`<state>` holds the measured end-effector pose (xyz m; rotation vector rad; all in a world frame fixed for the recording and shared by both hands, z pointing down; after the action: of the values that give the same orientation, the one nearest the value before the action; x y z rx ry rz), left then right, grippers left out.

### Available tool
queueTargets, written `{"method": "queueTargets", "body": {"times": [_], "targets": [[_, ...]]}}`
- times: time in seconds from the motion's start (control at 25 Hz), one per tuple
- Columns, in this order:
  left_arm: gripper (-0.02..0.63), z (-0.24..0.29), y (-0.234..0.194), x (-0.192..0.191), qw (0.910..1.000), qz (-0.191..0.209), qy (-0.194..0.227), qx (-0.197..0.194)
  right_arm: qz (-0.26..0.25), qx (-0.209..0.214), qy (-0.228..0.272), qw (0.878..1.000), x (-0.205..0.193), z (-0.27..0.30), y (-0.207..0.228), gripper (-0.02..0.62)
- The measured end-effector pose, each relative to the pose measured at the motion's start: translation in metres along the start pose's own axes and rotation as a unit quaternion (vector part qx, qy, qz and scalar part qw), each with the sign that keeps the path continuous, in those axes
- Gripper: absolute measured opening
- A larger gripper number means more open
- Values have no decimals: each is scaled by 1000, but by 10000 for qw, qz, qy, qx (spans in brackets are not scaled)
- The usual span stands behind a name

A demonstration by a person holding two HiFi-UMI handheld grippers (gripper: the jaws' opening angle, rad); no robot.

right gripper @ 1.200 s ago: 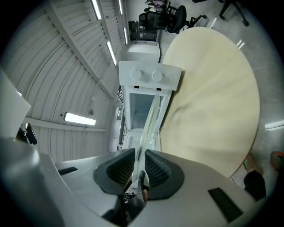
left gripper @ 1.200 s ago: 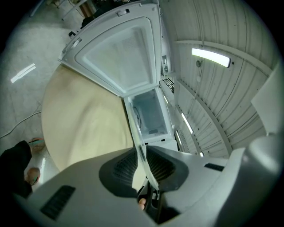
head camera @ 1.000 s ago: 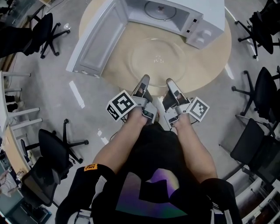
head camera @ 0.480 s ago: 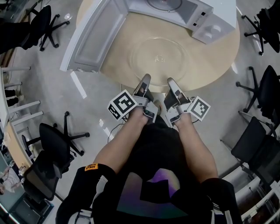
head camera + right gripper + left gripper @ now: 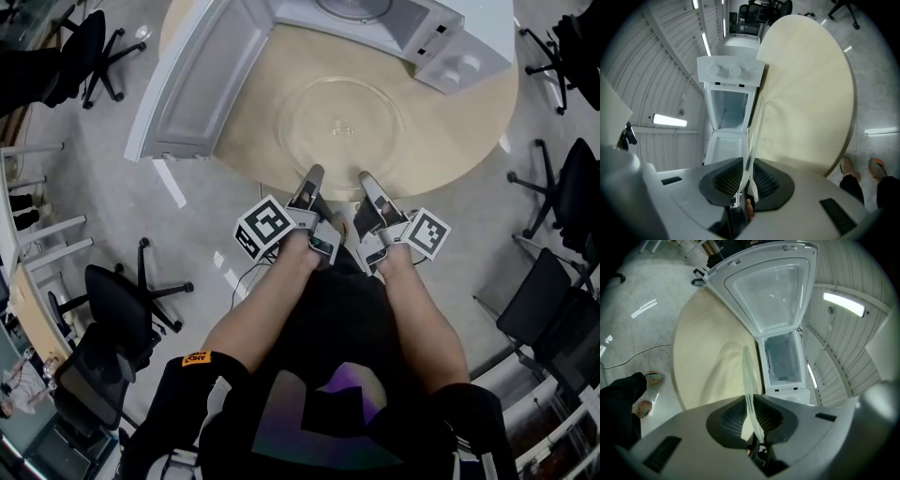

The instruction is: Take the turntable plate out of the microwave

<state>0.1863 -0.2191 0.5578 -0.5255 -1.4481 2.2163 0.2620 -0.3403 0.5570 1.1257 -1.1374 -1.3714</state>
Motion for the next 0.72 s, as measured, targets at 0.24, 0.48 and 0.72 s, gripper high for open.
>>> {"method": "queueTargets", "body": {"times": [0.24, 0.48, 0.72], "targets": [[81, 2, -11, 1, 9997, -174, 14, 165, 135, -392, -231, 9989, -4, 2, 17, 72], [81, 6, -18, 3, 9995, -152, 15, 259, 288, -602, -419, 9969, -13, -6, 23, 73], [83, 8, -22, 2, 9996, -71, -60, 282, 127, -862, -308, 9957, -20, -12, 28, 72]]}}
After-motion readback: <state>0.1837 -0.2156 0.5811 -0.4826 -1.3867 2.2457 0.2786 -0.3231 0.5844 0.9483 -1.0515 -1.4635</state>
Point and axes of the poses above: the fingertips, and each gripper's own axes: z forward along the fingers, y to its right, x out of its top, the point moved 4 cm from there along -z, backward along the fingers, and after that the axes turned 6 degrees about y, right-handed, at the moved point
